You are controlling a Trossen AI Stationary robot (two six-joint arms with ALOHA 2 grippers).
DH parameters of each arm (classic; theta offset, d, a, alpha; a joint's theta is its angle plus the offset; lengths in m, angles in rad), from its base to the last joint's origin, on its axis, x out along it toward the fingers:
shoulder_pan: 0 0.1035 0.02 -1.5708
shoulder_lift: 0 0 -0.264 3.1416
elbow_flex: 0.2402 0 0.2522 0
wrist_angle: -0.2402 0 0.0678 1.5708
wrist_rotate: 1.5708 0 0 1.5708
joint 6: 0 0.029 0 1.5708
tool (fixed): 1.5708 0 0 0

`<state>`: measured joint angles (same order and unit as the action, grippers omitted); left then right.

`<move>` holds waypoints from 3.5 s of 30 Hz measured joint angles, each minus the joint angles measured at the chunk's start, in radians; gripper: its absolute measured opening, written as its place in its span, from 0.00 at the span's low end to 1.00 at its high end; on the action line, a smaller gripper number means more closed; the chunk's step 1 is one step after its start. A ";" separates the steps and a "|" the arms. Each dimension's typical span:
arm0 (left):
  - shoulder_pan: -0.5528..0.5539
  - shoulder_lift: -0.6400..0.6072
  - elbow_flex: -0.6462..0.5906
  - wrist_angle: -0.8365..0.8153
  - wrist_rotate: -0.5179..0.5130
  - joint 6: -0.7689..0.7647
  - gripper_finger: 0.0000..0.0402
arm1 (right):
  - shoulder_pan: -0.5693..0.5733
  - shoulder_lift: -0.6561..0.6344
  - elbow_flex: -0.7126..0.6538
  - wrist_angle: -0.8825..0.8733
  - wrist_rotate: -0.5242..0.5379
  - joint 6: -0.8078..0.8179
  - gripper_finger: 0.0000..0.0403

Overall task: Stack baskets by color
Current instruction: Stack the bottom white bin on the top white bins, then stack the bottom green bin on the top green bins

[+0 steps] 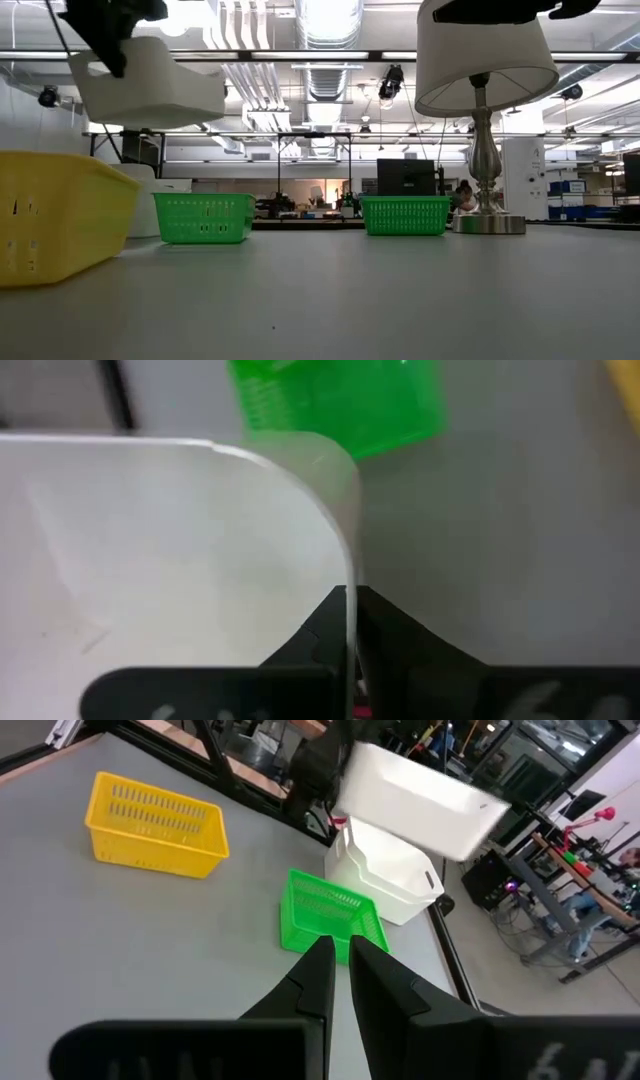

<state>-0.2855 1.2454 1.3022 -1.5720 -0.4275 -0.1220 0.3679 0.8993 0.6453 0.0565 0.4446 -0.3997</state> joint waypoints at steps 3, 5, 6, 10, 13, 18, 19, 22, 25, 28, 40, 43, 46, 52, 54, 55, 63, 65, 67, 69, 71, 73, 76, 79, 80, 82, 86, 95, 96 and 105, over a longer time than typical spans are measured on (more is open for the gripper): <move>0.124 -0.051 0.000 0.000 0.000 0.067 0.00 | 0.000 0.000 0.000 0.000 0.000 -0.016 0.07; 0.197 -0.072 0.000 0.002 0.000 0.112 0.00 | 0.000 0.000 0.000 0.000 0.000 -0.026 0.07; 0.229 -0.083 -0.002 0.009 0.000 0.137 0.00 | 0.000 0.000 0.000 0.000 0.000 -0.031 0.07; 0.323 -0.123 -0.038 0.044 0.001 0.245 0.00 | 0.000 0.000 0.000 0.000 0.000 -0.040 0.07; 0.370 -0.146 -0.098 0.067 0.024 0.268 0.00 | 0.000 0.000 0.000 0.000 0.000 -0.043 0.07; 0.397 -0.180 -0.210 0.073 0.069 0.263 0.00 | 0.000 0.000 0.000 0.000 0.000 -0.045 0.07; 0.397 -0.185 -0.234 0.077 0.072 0.262 0.00 | 0.000 0.000 0.000 0.000 0.000 -0.046 0.07; 0.397 -0.198 -0.300 0.088 0.087 0.263 0.00 | 0.000 0.000 0.000 0.000 0.000 -0.046 0.07; 0.397 -0.203 -0.351 0.119 0.094 0.267 0.00 | 0.000 0.000 0.000 0.000 0.000 -0.046 0.07; 0.397 -0.200 -0.392 0.132 0.101 0.296 0.00 | 0.000 0.000 0.000 0.000 0.000 -0.045 0.07; 0.397 -0.187 -0.414 0.214 0.113 0.345 0.00 | 0.000 0.000 0.000 0.000 0.001 -0.045 0.07; 0.397 -0.197 -0.408 0.222 0.115 0.345 0.00 | 0.000 0.000 0.000 0.000 0.001 -0.045 0.07; 0.397 -0.207 -0.405 0.239 0.130 0.347 0.00 | 0.000 0.000 0.000 0.000 0.001 -0.045 0.07; 0.397 -0.234 -0.413 0.268 0.170 0.345 0.00 | 0.000 0.000 0.000 0.000 0.001 -0.045 0.07; 0.397 -0.242 -0.418 0.270 0.173 0.340 0.00 | 0.000 0.000 0.000 0.000 0.001 -0.045 0.07; 0.397 -0.246 -0.421 0.273 0.174 0.340 0.00 | 0.000 0.000 0.000 0.000 0.001 -0.045 0.07; 0.397 -0.255 -0.426 0.317 0.156 0.342 0.00 | 0.000 0.000 0.000 0.000 0.001 -0.039 0.07; 0.397 -0.252 -0.426 0.314 0.156 0.341 0.00 | 0.000 0.000 0.000 0.000 0.001 -0.039 0.07; 0.397 -0.253 -0.426 0.316 0.154 0.340 0.01 | 0.000 0.000 0.000 0.000 0.001 -0.039 0.07; 0.397 -0.253 -0.426 0.317 0.150 0.340 0.03 | 0.000 0.000 0.000 0.000 0.001 -0.039 0.07; 0.397 -0.255 -0.426 0.317 0.150 0.338 0.07 | 0.000 0.000 0.000 0.000 0.001 -0.039 0.07; 0.397 -0.258 -0.425 0.316 0.148 0.338 0.11 | 0.000 0.000 0.000 0.000 0.001 -0.038 0.07; 0.397 -0.259 -0.419 0.316 0.144 0.338 0.16 | 0.000 0.000 0.000 0.000 0.001 -0.038 0.07; 0.396 -0.259 -0.402 0.316 0.139 0.338 0.20 | 0.000 0.000 0.000 0.000 0.001 -0.038 0.07; 0.396 -0.259 -0.396 0.316 0.139 0.338 0.21 | 0.000 0.000 0.000 0.000 0.001 -0.038 0.07; 0.396 -0.257 -0.379 0.316 0.140 0.335 0.22 | 0.000 0.000 0.000 0.000 0.001 -0.036 0.07; 0.396 -0.259 -0.344 0.330 0.140 0.270 0.22 | 0.000 0.000 0.000 0.000 0.001 -0.036 0.07; 0.386 -0.281 -0.377 0.481 0.159 0.085 0.11 | 0.000 0.000 0.000 -0.006 0.001 -0.038 0.07; 0.379 -0.280 -0.378 0.508 0.169 0.073 0.09 | 0.000 0.000 0.000 -0.007 0.001 -0.038 0.07; 0.240 -0.242 -0.380 0.914 0.194 -0.003 0.01 | 0.000 0.000 0.000 -0.008 0.001 -0.036 0.07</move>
<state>-0.0456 1.0030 0.9222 -0.6584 -0.2334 -0.1253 0.3679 0.8989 0.6449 0.0485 0.4458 -0.4353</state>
